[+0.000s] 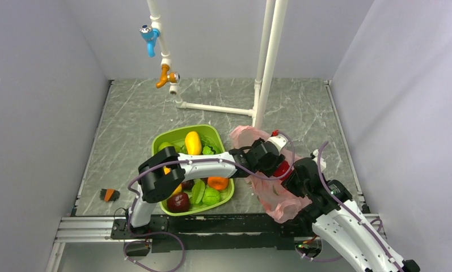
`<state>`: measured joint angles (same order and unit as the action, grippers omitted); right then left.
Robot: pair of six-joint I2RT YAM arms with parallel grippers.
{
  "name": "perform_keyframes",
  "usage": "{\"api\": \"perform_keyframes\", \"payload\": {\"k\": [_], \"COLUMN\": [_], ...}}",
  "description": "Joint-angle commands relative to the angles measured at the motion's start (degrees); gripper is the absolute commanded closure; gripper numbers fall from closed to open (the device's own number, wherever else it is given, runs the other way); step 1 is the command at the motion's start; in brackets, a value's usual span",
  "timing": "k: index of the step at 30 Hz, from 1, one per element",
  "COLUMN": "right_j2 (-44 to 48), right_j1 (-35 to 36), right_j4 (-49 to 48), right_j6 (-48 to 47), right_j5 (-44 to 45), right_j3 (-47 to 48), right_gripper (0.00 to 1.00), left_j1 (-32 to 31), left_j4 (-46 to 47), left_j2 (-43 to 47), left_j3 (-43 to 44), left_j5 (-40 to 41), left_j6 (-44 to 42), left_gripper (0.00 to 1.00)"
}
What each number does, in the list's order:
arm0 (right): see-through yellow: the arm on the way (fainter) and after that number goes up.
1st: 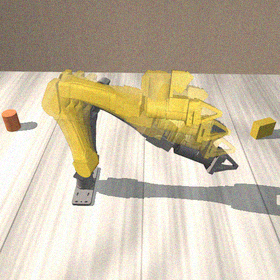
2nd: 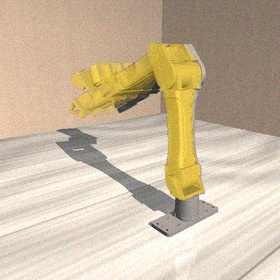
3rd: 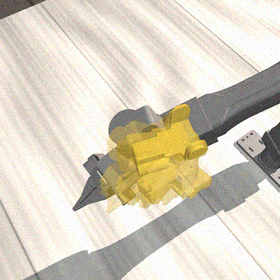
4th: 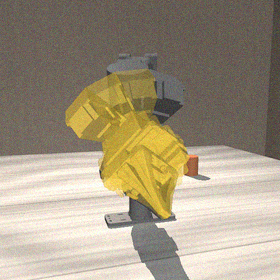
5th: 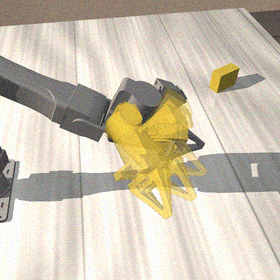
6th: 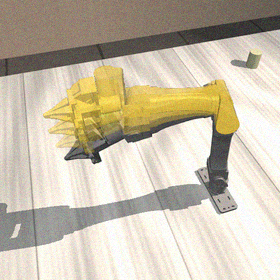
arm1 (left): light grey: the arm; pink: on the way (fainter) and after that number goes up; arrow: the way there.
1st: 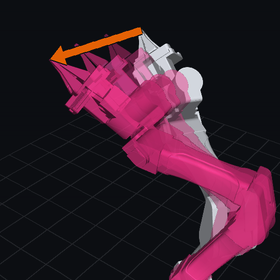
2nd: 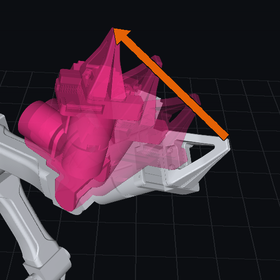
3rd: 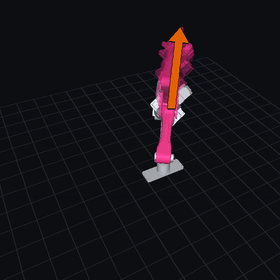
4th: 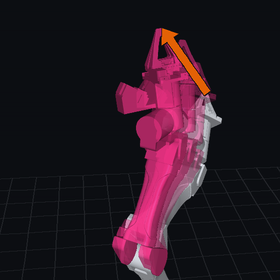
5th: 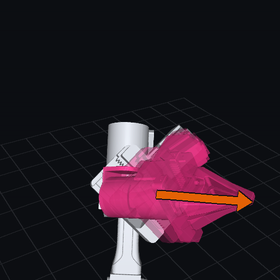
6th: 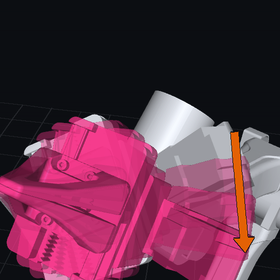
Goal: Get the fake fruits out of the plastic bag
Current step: Take out the fake fruit from the plastic bag.
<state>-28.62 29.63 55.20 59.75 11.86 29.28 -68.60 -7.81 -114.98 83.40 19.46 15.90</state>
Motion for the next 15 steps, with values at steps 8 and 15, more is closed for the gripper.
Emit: {"api": "perform_keyframes", "payload": {"k": [8,15], "right_j2": [-0.3,-0.8], "right_j1": [0.1,0.0], "right_j4": [-1.7,-2.2], "right_j6": [0.4,0.0], "right_j5": [2.7,2.4], "right_j3": [1.1,0.9], "right_gripper": [0.76,0.76], "left_j1": [1.9,1.9], "left_j4": [0.1,-2.6], "left_j2": [-2.1,-4.6], "left_j3": [-1.0,2.0], "left_j5": [-0.7,-1.0], "left_j6": [-1.2,-2.4], "left_gripper": [0.22,0.23]}}
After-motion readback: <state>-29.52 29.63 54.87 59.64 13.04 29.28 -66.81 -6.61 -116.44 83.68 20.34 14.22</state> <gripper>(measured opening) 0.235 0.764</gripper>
